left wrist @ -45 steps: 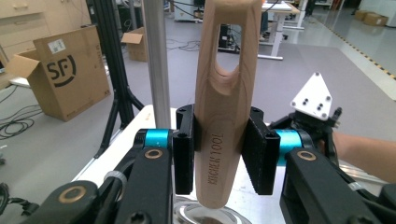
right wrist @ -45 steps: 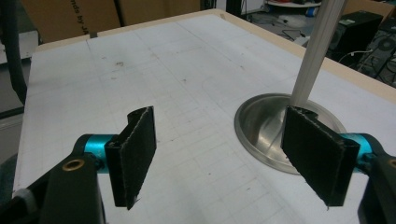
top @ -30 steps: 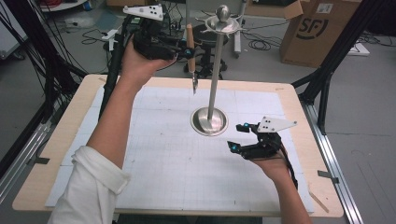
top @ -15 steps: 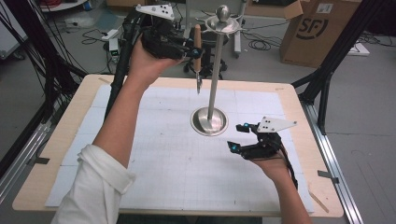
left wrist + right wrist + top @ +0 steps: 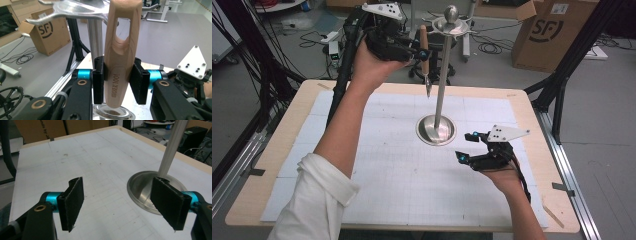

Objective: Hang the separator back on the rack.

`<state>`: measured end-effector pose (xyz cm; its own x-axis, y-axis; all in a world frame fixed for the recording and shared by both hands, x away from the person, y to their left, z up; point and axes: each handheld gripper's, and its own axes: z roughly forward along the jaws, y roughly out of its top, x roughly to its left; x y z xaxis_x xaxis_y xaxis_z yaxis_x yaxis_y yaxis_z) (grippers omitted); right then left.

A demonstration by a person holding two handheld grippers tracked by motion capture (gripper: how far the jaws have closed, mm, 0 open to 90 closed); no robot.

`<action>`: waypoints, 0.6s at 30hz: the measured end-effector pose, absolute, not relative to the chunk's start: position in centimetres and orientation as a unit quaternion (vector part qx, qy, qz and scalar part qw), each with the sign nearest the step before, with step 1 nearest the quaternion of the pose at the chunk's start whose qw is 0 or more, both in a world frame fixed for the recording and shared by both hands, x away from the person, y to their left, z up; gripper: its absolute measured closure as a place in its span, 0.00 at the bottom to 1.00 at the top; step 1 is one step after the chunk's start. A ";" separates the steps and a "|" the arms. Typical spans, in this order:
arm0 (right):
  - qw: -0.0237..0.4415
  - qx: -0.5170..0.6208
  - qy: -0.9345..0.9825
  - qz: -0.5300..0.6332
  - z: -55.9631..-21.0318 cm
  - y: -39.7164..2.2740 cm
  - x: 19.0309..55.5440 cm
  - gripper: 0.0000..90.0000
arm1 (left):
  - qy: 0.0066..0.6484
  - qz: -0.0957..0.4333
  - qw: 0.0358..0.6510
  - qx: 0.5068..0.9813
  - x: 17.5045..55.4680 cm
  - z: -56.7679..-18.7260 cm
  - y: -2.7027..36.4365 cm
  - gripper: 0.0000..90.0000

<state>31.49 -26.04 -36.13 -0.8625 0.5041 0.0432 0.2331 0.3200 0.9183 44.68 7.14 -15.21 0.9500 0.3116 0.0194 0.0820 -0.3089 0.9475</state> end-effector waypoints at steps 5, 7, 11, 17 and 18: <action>0.128 0.231 0.801 0.537 -36.2 -26.1 31.6 0.29 | 0.123 0.103 0.574 0.803 44.6 -15.2 7.0 0.75; 0.129 0.228 0.802 0.536 -36.1 -26.1 31.6 0.29 | 0.123 0.102 0.573 0.804 44.6 -15.2 7.0 0.75; 0.128 0.230 0.802 0.536 -36.1 -26.1 31.5 0.29 | 0.123 0.103 0.570 0.806 44.5 -15.3 6.7 0.75; 0.128 0.229 0.803 0.535 -36.2 -26.0 31.5 0.29 | 0.124 0.109 0.563 0.810 44.4 -15.3 6.6 0.75; 0.128 0.229 0.803 0.535 -36.2 -26.0 31.5 0.29 | 0.126 0.111 0.560 0.811 44.5 -15.3 6.6 0.75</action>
